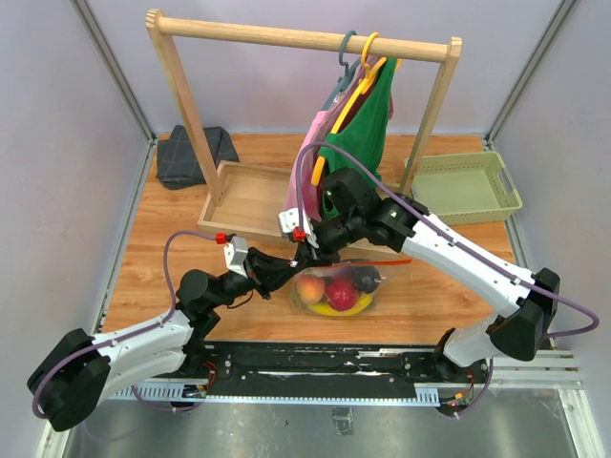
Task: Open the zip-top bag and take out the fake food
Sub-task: Unzip the zipper food storage bag at the center of the board.
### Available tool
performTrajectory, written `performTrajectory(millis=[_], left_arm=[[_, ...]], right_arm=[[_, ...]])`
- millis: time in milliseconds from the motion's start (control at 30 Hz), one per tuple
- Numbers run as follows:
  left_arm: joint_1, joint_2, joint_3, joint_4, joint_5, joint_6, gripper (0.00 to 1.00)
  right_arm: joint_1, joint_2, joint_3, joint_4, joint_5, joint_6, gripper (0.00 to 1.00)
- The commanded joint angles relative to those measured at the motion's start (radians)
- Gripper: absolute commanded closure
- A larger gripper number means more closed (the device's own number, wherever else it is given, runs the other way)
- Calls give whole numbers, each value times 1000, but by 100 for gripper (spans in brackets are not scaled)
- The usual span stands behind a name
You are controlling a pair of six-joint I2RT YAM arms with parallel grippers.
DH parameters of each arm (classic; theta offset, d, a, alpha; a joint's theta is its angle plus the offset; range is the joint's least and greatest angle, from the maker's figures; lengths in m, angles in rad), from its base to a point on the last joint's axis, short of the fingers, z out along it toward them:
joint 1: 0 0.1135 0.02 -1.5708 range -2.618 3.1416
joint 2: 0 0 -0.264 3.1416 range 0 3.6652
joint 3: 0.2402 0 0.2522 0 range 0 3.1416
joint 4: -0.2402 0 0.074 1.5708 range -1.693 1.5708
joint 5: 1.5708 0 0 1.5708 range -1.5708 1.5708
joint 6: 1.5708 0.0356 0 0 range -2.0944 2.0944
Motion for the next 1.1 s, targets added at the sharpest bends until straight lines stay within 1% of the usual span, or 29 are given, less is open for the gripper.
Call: performTrajectory(millis=[0,133,167,567,667,867,1067], left_arm=[[6,-8,22,26,-10,4,100],[6,-25,15,9,-16,14,100],[6,-34,12,3,-21,16,100],[6,-173,-2,-141,-88,78,100],[6,-192,0,-167,-101,92,100],[6,-215,14,-210,-122,105,100],[6,-208,23,-225,-128,102,100]], right_arm=[[17,9,9,16,20,14,83],[17,5,12,13,28,16,98],[15,2,14,11,32,13,99],[-39,-46,-27,-8,40,-39,99],[-58,-63,-46,-8,31,-52,99],[-123,-99,-83,-28,-39,-108,99],[-169,-144,-119,-53,-45,-165,99]])
